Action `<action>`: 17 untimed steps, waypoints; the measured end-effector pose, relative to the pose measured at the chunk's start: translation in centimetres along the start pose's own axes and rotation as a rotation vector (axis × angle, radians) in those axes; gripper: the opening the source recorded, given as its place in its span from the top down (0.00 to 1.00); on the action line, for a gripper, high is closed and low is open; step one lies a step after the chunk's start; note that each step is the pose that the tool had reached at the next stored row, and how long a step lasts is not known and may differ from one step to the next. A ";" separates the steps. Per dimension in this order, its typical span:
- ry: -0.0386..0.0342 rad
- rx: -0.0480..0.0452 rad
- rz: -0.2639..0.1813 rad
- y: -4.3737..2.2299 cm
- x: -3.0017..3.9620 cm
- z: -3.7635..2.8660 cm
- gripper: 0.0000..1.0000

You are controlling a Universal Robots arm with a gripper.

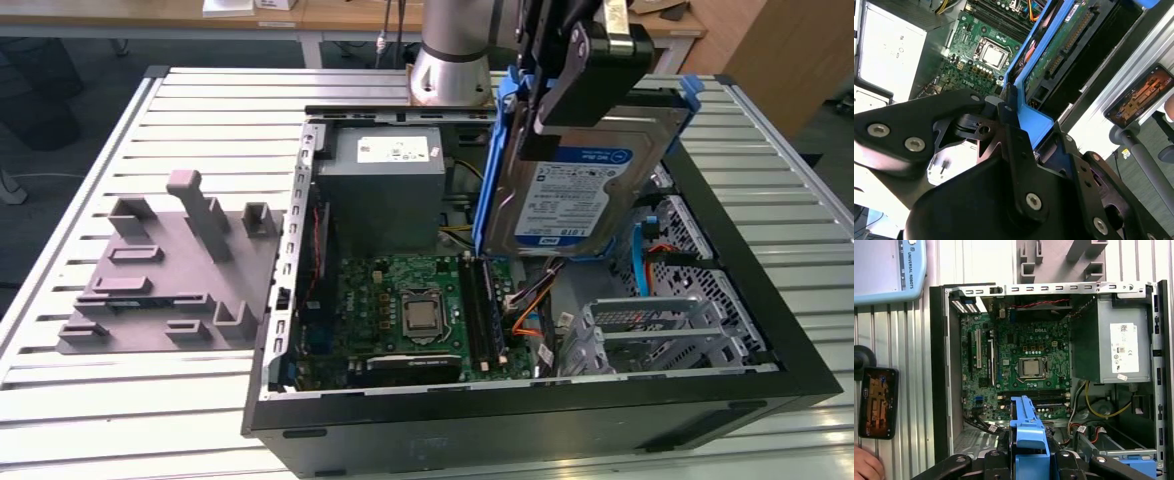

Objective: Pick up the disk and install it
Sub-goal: 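Insert the disk into the insertion slot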

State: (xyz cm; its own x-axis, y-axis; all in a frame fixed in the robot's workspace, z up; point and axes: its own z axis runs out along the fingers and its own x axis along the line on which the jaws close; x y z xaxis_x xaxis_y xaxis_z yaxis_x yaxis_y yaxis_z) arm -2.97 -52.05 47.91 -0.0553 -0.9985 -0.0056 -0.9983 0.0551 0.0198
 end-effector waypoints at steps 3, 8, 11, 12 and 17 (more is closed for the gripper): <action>0.0000 0.0000 0.000 0.00 0.07 0.00 0.63; 0.0001 -0.0001 0.000 -0.01 0.18 0.00 0.63; 0.0001 0.0000 0.000 -0.01 0.25 0.00 0.63; 0.0000 -0.0001 0.000 -0.02 0.28 0.00 0.63; 0.0001 0.0000 0.000 -0.02 0.39 -0.01 0.63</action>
State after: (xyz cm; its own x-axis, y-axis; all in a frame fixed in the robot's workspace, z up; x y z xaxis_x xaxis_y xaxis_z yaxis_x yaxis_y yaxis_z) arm -2.97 -52.44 47.91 -0.0553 -0.9985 -0.0055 -0.9983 0.0551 0.0199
